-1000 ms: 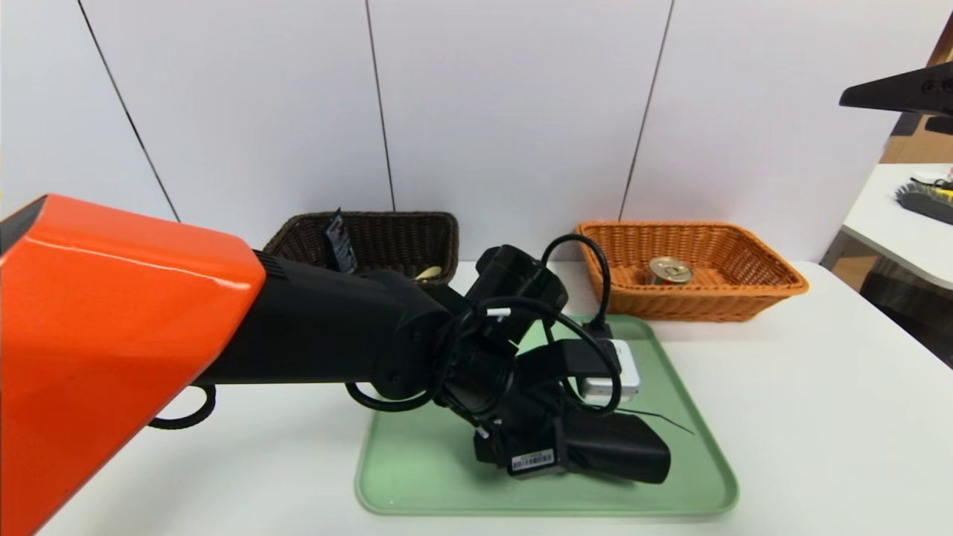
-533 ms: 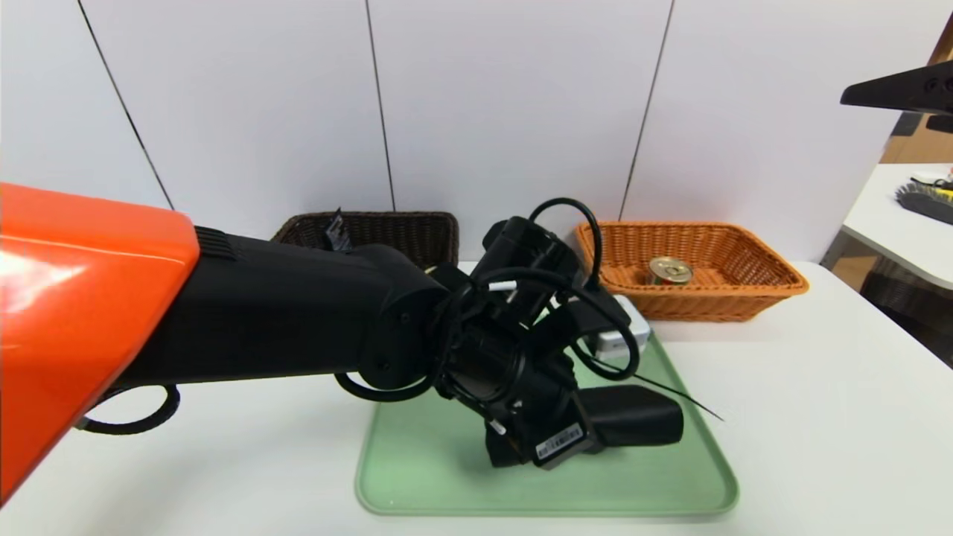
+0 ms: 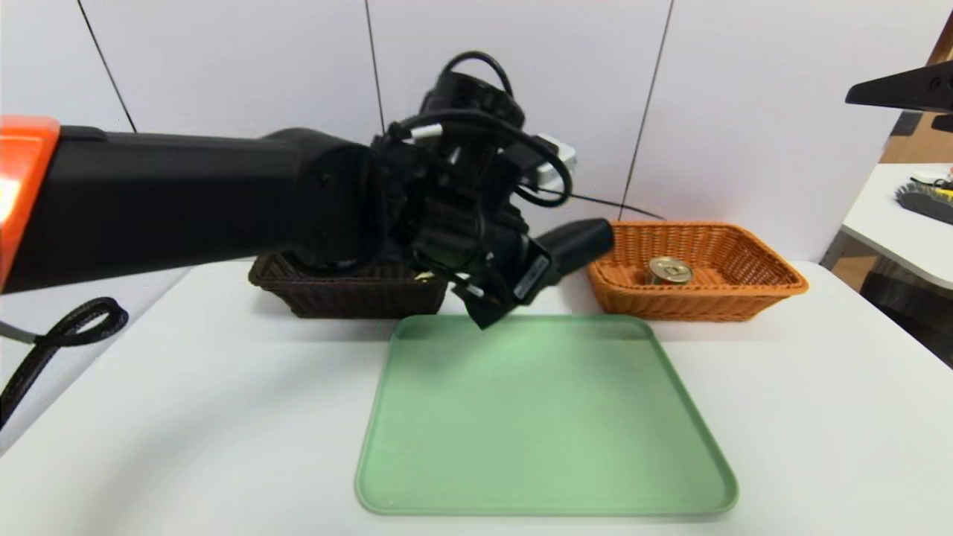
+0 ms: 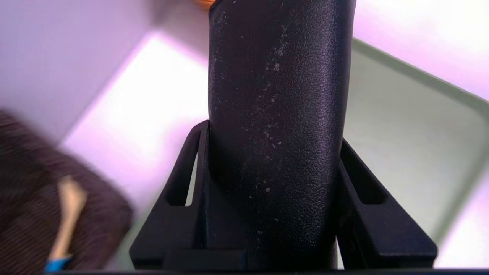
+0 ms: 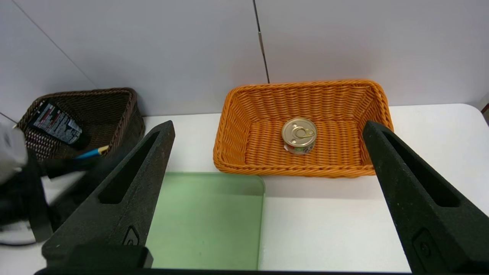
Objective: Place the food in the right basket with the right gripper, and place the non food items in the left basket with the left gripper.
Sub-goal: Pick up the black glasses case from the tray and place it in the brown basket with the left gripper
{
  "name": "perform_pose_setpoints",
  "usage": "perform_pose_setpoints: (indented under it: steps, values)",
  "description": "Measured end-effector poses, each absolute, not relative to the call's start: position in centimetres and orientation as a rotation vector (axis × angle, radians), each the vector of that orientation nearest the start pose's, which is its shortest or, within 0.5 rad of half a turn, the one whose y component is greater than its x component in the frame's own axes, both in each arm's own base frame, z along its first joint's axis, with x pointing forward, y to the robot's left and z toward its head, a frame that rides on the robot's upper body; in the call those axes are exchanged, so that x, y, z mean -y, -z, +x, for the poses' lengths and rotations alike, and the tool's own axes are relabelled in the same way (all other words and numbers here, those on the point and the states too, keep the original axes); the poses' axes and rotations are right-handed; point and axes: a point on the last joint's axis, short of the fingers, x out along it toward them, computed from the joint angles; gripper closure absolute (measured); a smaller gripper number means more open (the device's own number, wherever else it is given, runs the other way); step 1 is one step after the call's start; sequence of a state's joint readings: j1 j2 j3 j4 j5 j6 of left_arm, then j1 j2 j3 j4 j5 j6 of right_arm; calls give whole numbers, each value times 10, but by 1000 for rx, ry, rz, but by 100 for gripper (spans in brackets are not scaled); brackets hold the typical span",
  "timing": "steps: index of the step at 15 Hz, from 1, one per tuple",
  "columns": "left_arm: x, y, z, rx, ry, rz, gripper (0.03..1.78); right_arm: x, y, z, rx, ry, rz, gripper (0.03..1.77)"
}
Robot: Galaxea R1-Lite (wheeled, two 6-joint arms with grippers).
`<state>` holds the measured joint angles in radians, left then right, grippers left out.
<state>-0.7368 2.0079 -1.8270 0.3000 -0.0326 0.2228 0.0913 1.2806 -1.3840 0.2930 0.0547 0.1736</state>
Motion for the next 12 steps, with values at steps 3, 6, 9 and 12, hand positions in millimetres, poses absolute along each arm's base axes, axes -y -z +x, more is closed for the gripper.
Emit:
perform_pose_setpoints:
  steps: [3,6,9,12]
  values:
    - [226,-287,325,-377,656,344,94,-18,-360,184,-208,-128,169,11]
    - [176,-297,343,-416,529,328,94,-19,-358,191,-219,-128,169,11]
    - [141,-300,352,-443,446,311,94,-19,-355,197,-227,-124,169,11]
    - [130,-302,355,-445,419,308,94,-20,-352,200,-245,-120,174,11]
